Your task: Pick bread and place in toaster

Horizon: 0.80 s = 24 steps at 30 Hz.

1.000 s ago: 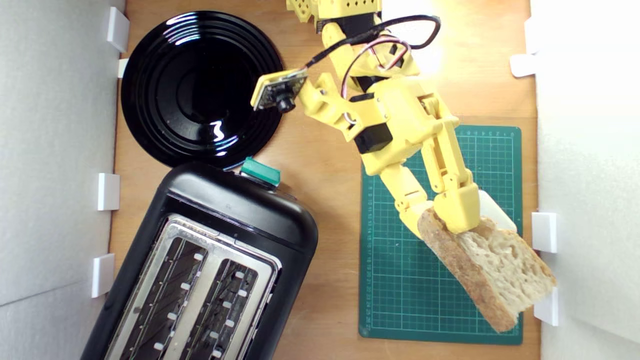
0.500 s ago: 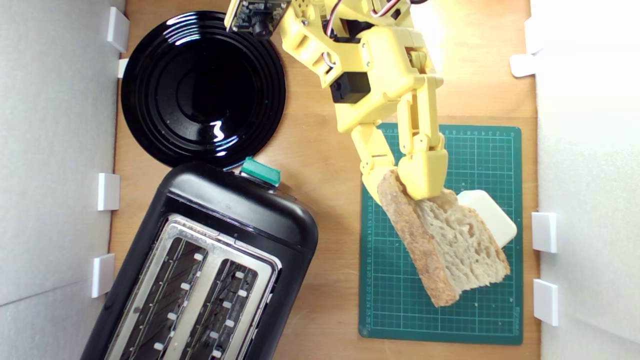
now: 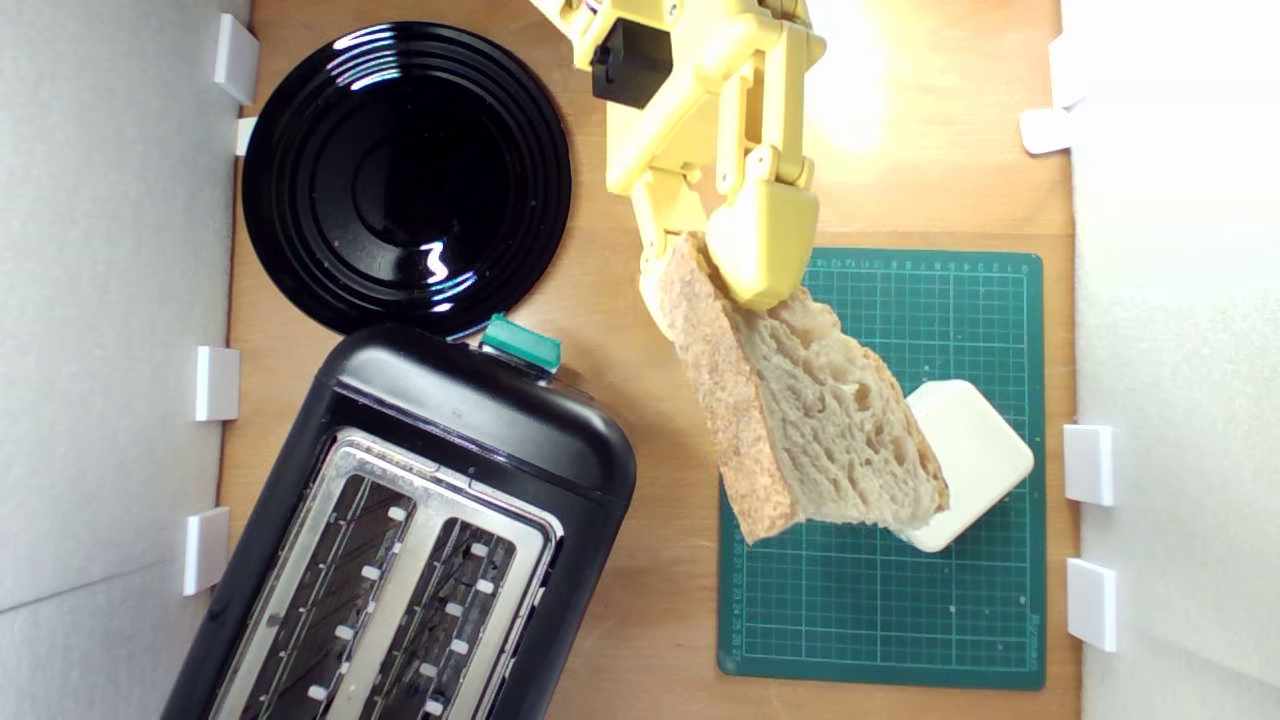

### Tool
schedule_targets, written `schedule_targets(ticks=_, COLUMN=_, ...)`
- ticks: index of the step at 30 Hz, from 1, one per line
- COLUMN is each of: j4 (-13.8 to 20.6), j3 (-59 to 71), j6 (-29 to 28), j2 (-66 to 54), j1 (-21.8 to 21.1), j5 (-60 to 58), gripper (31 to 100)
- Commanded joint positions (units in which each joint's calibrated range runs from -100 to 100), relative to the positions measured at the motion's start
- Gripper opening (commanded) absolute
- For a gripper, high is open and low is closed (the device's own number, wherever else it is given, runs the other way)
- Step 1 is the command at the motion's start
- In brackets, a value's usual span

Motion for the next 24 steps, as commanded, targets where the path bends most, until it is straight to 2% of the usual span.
schedule_targets(ticks=1, j4=-0.88, j3=-2.94, j6=3.25, j2=-2.62, j1=1.57, j5=0.12, gripper=61.9)
schedule_targets(ticks=3, j4=-2.43, j3=-2.94, j6=5.97, j2=-3.20, j1=1.65, j5=0.21, gripper=61.9)
schedule_targets(ticks=10, j4=-15.84, j3=-4.57, j6=19.68, j2=-2.54, j1=1.81, j5=1.49, gripper=62.2)
schedule_targets(ticks=12, j4=-18.65, j3=-7.57, j6=22.66, j2=-2.20, j1=2.21, j5=4.65, gripper=62.3)
schedule_targets(ticks=16, j4=-19.56, j3=-15.74, j6=25.69, j2=2.62, j1=3.18, j5=12.84, gripper=62.3)
schedule_targets(ticks=21, j4=-19.20, j3=-30.45, j6=29.04, j2=9.78, j1=3.26, j5=24.27, gripper=62.2)
schedule_targets(ticks=24, j4=-19.56, j3=-41.70, j6=32.91, j2=14.93, j1=3.42, j5=33.23, gripper=62.2)
